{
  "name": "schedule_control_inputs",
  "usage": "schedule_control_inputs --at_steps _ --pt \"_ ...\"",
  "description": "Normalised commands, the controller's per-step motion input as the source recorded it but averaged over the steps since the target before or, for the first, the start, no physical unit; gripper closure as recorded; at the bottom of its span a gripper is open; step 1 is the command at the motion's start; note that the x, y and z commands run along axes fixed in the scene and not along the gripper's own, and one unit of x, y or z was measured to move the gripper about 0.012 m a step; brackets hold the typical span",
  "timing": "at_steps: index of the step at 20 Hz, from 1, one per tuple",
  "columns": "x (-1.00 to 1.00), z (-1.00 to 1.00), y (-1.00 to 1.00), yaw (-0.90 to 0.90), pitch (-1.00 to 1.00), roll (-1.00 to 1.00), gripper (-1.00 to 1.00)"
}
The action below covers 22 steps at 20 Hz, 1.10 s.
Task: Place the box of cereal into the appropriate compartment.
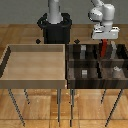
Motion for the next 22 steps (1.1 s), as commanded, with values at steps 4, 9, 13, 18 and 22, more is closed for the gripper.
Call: schedule_control_inputs --at_steps 4,9,13,18,22 --pt "0.00 -0.25 0.25 0.00 0.00 0.00 1.00" --pt "0.00 -0.40 0.00 0.00 0.00 0.00 -1.00" --pt "0.00 0.00 0.00 0.00 0.00 0.00 -1.00" --pt "0.00 0.00 0.00 0.00 0.00 0.00 -1.00" --pt "0.00 0.00 0.00 0.00 0.00 0.00 -1.00"
